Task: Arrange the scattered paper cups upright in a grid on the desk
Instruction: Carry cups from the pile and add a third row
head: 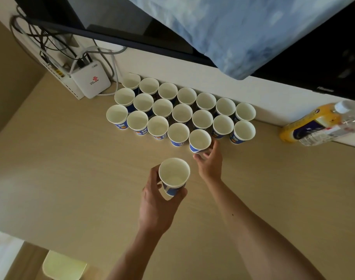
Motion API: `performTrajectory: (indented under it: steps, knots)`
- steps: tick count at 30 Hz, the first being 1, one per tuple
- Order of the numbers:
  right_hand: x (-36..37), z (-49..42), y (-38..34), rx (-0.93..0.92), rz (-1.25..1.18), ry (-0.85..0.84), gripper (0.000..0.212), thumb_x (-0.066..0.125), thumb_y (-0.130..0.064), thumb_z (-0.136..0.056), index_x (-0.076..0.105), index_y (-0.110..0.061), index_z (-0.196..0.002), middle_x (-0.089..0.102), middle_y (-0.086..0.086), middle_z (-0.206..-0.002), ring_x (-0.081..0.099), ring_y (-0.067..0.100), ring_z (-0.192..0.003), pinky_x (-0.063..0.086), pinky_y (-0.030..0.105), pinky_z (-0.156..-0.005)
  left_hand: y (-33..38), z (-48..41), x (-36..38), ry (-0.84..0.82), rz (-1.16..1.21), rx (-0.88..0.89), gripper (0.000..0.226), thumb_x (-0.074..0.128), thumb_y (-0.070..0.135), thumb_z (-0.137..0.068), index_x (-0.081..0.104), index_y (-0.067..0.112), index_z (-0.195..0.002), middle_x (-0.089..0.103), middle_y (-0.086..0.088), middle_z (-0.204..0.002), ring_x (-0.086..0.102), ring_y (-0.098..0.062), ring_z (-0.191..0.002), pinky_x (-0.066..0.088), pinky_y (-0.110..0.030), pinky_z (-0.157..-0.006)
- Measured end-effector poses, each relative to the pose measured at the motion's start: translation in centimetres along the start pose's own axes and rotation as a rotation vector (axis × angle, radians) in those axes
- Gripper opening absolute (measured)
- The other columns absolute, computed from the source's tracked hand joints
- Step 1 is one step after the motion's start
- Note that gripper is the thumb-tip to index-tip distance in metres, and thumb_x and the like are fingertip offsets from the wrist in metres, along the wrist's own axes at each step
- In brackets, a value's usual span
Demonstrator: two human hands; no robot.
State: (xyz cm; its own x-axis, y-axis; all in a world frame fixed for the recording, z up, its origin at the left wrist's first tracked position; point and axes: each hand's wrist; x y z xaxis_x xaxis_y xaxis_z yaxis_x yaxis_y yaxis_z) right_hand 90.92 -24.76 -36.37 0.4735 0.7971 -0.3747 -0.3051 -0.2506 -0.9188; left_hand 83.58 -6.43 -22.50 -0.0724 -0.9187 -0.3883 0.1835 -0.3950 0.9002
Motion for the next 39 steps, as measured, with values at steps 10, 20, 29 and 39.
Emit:
performTrajectory:
  steps: [10,20,29,39]
  knots:
    - [-8.6,7.1,-5.2,0.174,-0.345,-0.257,0.063,0.083,-0.027,-0.069,0.058,-0.025,-0.127,0.070,-0.003,-0.122,0.063,0.015,-0.118,0.050,0.036,-0.098,1.1,-0.7,2.8,-0.036,0.014,0.048,0.060,0.089,0.018,-0.071,0.058,0.029,-0.122,0.067,0.014,-0.113,0.066,-0.009,-0.103,0.054,-0.034,-0.090]
    - [-12.5,7.0,-8.5,0.038,-0.255,-0.412,0.062,0.086,-0.030,-0.062,0.062,-0.040,-0.118,0.071,-0.005,-0.116,0.065,0.023,-0.109,0.051,0.054,-0.096,3.1,-0.8,6.5,-0.202,-0.077,0.219,0.070,0.092,0.014,-0.066,0.055,0.017,-0.125,0.068,0.012,-0.112,0.062,-0.001,-0.103,0.043,-0.006,-0.083]
    - [-10.6,3.3,-4.9,0.128,-0.272,-0.004,0.055,0.086,-0.011,-0.071,0.059,-0.029,-0.116,0.068,-0.005,-0.111,0.069,0.016,-0.097,0.056,0.027,-0.083,1.7,-0.6,5.1,-0.199,-0.150,0.130,0.080,0.090,0.024,-0.069,0.046,0.028,-0.136,0.056,0.019,-0.130,0.057,-0.002,-0.114,0.045,-0.021,-0.090]
    - [-7.0,0.4,-1.2,0.146,-0.159,0.021,0.061,0.083,-0.009,-0.073,0.053,-0.028,-0.123,0.068,-0.008,-0.111,0.068,0.011,-0.099,0.058,0.036,-0.094,0.4,-0.8,3.5,-0.158,-0.126,0.072,0.076,0.089,0.021,-0.071,0.048,0.027,-0.135,0.058,0.017,-0.127,0.057,-0.001,-0.114,0.046,-0.024,-0.092]
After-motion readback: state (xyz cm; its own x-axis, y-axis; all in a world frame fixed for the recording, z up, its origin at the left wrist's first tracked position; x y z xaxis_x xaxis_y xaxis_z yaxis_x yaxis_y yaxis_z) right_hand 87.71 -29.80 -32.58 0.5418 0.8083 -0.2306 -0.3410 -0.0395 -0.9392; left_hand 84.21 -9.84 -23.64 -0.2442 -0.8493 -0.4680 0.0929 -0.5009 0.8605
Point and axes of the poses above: each hand's wrist, its own z-axis away from the middle knuckle, its own x-axis out of the palm, y = z × x
